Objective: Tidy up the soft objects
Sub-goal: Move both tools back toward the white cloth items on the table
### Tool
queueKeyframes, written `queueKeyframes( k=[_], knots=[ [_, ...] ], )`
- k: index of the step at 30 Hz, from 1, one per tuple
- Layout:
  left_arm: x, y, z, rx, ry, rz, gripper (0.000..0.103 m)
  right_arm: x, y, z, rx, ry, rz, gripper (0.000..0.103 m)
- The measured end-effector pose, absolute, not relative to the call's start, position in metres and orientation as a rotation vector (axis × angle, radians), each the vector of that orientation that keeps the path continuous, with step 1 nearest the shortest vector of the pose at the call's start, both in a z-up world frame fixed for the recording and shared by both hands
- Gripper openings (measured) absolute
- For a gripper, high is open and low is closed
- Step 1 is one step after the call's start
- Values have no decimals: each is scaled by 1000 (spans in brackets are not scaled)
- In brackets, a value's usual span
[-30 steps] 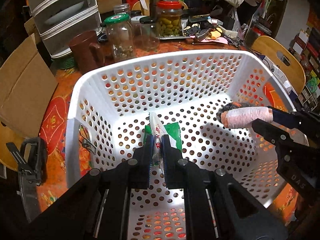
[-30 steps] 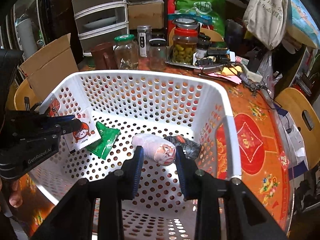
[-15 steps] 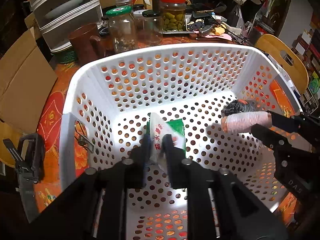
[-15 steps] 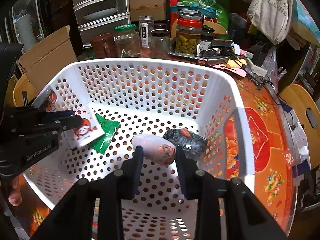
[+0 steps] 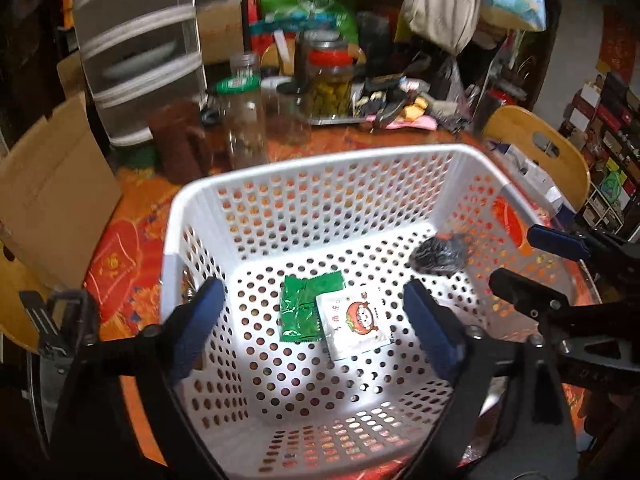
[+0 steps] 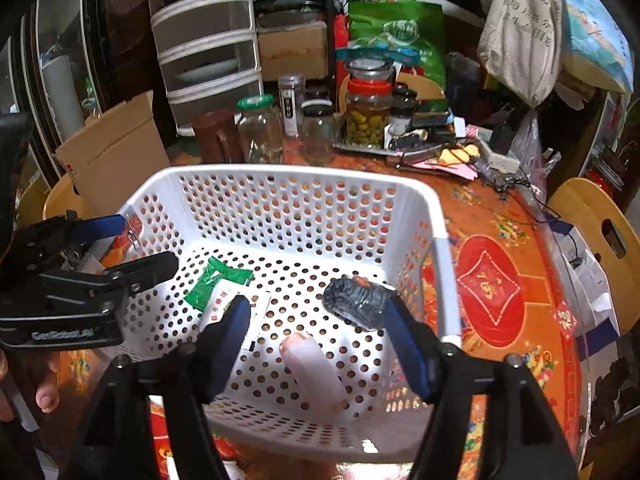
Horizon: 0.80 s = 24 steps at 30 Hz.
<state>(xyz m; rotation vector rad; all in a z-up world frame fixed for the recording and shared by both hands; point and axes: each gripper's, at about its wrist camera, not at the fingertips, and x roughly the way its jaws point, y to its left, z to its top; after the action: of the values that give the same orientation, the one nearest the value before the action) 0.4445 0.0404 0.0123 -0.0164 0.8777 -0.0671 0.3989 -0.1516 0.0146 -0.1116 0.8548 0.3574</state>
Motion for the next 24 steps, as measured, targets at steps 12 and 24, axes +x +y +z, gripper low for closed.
queueKeyframes(
  k=[12, 24],
  knots=[
    [381, 46, 61, 15, 739, -16, 103, 345, -167, 50, -78, 746, 372, 102],
    [279, 62, 87, -48, 644, -29, 103, 287, -184, 60, -48, 682, 394, 103]
  ],
)
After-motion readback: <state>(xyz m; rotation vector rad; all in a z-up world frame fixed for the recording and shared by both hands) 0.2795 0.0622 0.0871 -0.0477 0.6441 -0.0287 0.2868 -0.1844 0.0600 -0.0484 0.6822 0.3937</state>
